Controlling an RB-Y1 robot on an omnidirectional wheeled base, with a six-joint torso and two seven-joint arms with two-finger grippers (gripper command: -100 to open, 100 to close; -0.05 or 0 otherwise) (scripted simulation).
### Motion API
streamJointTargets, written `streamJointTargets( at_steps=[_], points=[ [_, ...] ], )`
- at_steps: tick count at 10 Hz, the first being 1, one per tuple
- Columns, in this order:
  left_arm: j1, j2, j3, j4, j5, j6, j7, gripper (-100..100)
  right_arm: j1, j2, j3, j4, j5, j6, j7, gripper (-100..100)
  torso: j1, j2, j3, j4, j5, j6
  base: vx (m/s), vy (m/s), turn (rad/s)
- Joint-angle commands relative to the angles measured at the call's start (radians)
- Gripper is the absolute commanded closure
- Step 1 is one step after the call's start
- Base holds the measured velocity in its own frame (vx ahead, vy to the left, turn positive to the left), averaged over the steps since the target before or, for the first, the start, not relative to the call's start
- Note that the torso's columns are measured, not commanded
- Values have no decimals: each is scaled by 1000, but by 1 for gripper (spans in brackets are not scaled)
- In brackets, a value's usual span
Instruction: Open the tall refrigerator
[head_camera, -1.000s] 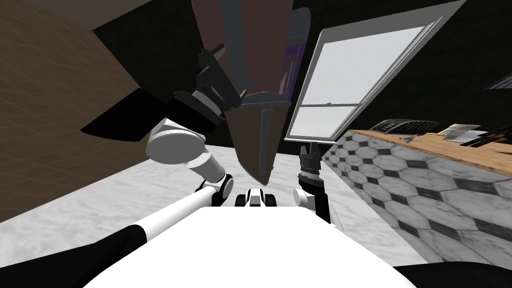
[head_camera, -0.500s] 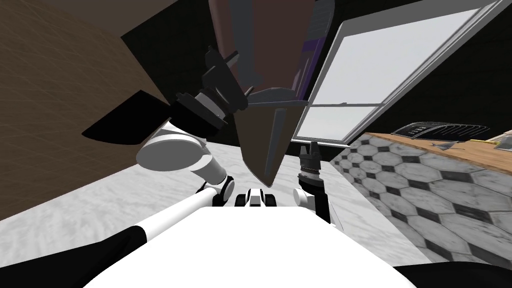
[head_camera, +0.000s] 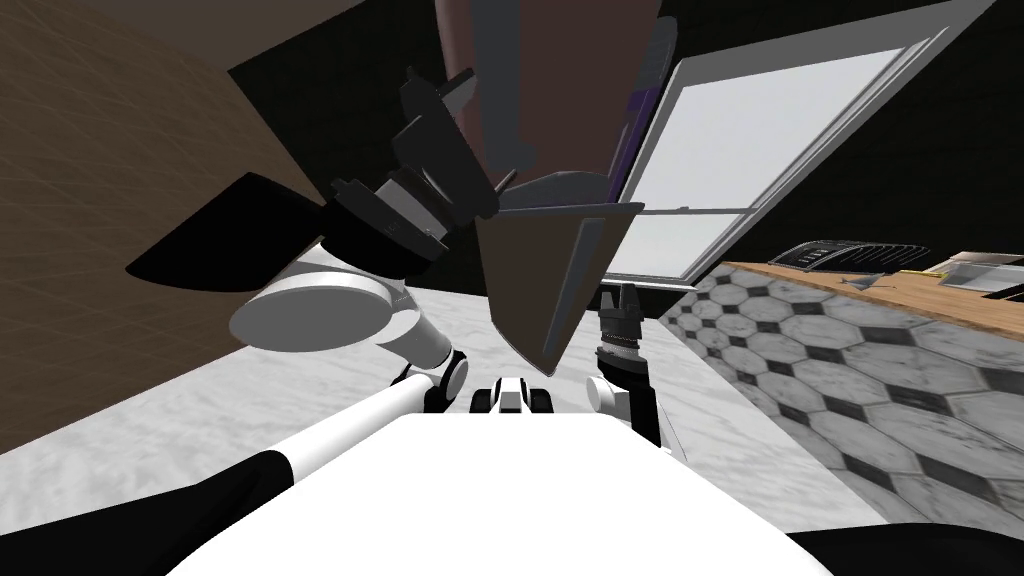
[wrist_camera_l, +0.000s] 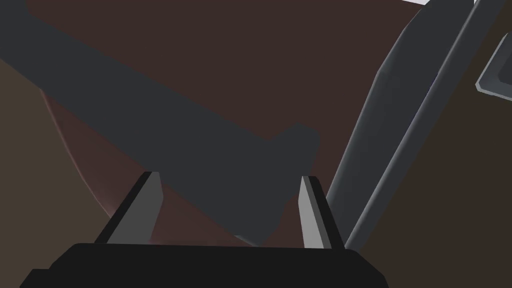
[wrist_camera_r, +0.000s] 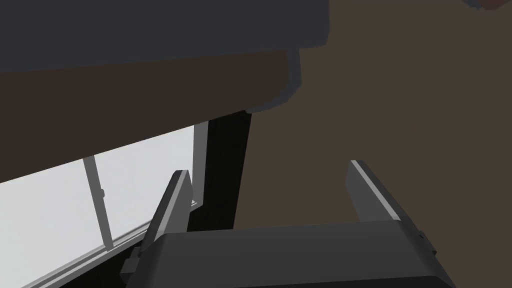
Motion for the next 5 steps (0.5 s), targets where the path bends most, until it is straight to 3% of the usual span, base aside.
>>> streamJointTargets(
  at_steps=[1,4,5],
  points=[
    [-4,2,16,-19,52,-12,20,100,0,0,0,0,0,0,0,0,2,-2,-2,-2,1,0,2,320,-116],
    [-7,6,25,-35,106,-7,41,100,0,0,0,0,0,0,0,0,-3,0,0,0,-1,0,-15,277,-72],
    [-43,9,20,15,93,0,37,-100,0,0,0,0,0,0,0,0,-5,1,1,0,-2,2,-39,133,23]
  ],
)
